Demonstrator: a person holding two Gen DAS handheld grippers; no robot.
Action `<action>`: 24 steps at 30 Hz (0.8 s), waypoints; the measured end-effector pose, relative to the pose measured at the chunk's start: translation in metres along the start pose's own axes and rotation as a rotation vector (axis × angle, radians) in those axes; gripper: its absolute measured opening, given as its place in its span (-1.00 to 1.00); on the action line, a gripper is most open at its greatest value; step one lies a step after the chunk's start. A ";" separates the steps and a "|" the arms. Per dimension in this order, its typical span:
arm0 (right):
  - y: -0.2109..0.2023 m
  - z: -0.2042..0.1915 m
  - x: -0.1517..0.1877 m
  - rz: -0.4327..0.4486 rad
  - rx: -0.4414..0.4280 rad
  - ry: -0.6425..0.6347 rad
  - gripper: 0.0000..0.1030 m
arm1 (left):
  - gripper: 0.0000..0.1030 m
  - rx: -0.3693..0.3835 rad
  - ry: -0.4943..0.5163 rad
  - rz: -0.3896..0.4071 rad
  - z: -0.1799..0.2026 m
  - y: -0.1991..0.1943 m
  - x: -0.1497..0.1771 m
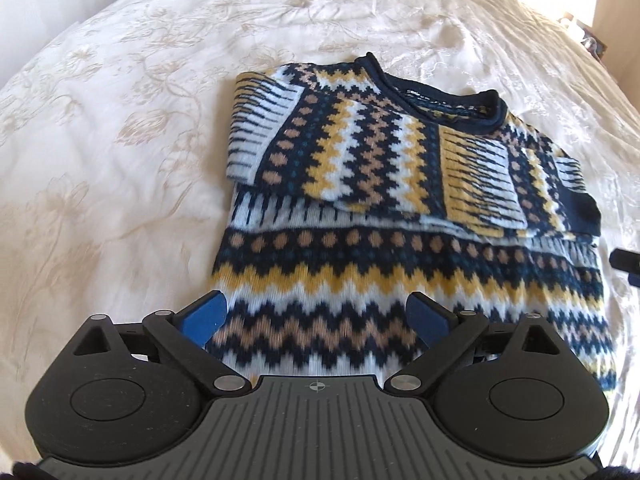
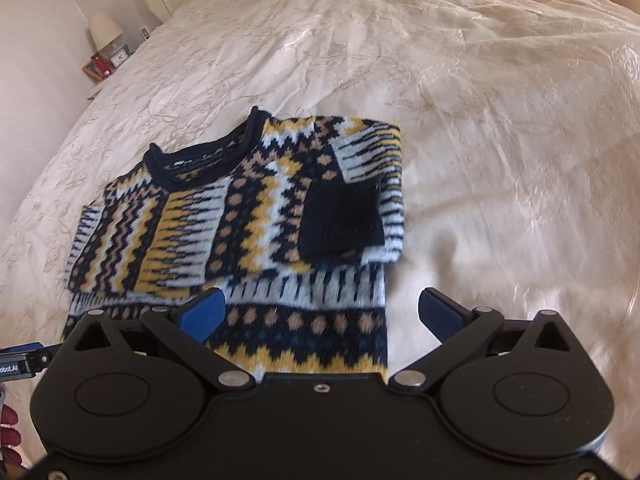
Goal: Fold small clothes
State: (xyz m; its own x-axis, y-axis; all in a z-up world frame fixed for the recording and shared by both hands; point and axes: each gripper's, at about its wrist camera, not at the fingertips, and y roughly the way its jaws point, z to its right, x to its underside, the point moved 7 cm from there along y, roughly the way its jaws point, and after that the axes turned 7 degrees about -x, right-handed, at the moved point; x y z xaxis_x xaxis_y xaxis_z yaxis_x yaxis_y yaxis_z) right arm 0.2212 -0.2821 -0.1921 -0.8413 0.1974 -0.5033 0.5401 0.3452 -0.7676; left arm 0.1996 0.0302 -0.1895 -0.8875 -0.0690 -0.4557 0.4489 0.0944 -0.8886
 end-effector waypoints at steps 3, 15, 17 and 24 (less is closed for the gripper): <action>-0.005 -0.001 0.016 -0.021 -0.017 -0.021 0.99 | 0.89 -0.015 -0.020 0.002 0.000 -0.008 0.013; -0.034 0.003 0.064 -0.044 -0.037 -0.068 0.99 | 0.89 -0.021 -0.068 -0.022 -0.007 -0.042 0.077; -0.041 0.002 0.070 -0.029 -0.038 -0.072 0.99 | 0.89 -0.015 -0.058 -0.030 -0.010 -0.044 0.085; -0.073 -0.015 0.093 0.038 -0.058 -0.115 0.99 | 0.88 0.040 0.049 0.036 -0.013 -0.071 0.108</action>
State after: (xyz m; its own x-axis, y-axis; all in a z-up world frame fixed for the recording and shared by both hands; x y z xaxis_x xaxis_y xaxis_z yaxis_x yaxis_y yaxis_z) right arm 0.1031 -0.2751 -0.1769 -0.8103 0.1065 -0.5762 0.5667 0.3926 -0.7244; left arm 0.0705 0.0286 -0.1755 -0.8744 -0.0171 -0.4849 0.4834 0.0562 -0.8736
